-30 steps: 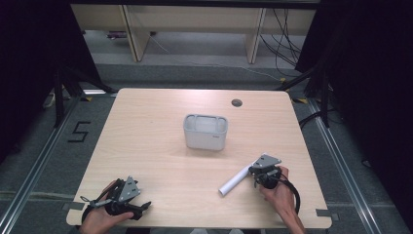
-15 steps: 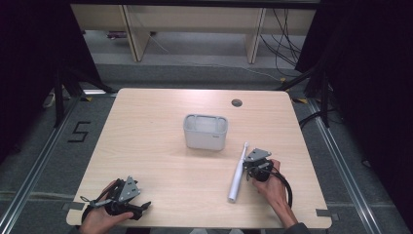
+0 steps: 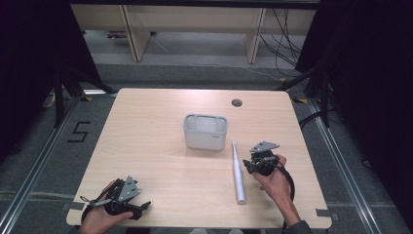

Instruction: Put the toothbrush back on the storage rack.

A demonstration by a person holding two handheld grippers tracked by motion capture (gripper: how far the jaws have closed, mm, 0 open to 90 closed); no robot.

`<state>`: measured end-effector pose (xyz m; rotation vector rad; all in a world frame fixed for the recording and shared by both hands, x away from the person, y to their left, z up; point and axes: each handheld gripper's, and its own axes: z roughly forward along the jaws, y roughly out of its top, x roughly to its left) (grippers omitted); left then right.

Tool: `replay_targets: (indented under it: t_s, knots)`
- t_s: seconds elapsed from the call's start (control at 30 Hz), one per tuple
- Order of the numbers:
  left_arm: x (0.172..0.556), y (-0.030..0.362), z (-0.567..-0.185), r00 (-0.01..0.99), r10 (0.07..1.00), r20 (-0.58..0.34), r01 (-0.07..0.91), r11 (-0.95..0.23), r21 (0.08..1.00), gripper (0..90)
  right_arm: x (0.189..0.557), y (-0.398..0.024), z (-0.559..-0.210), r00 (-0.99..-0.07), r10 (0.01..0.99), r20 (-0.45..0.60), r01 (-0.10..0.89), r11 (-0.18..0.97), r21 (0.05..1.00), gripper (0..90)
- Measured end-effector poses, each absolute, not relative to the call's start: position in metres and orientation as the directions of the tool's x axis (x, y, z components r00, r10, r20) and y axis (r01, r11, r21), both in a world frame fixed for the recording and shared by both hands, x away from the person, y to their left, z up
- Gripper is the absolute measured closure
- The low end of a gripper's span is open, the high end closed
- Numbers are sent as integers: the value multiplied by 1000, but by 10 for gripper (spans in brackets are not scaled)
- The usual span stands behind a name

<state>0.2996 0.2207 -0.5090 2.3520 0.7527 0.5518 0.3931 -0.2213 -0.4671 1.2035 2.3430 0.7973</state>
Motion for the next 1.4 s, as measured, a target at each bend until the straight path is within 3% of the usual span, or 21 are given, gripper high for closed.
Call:
replay_targets:
  t_s: [0.3,0.63,0.93,1.4]
  knots:
    - [299,221,-508,752,629,198,378,-657,652,162,387,-205,-462,-585,810,-23,643,482,595,386]
    - [299,221,-508,754,627,196,377,-657,653,162,388,-184,-472,-607,794,-21,675,530,514,355]
    - [300,221,-507,757,620,204,367,-663,652,162,390,-181,-479,-602,798,-22,703,543,459,382]
    - [300,221,-508,759,617,205,366,-666,649,162,396,-200,-480,-601,799,-14,723,551,417,522]
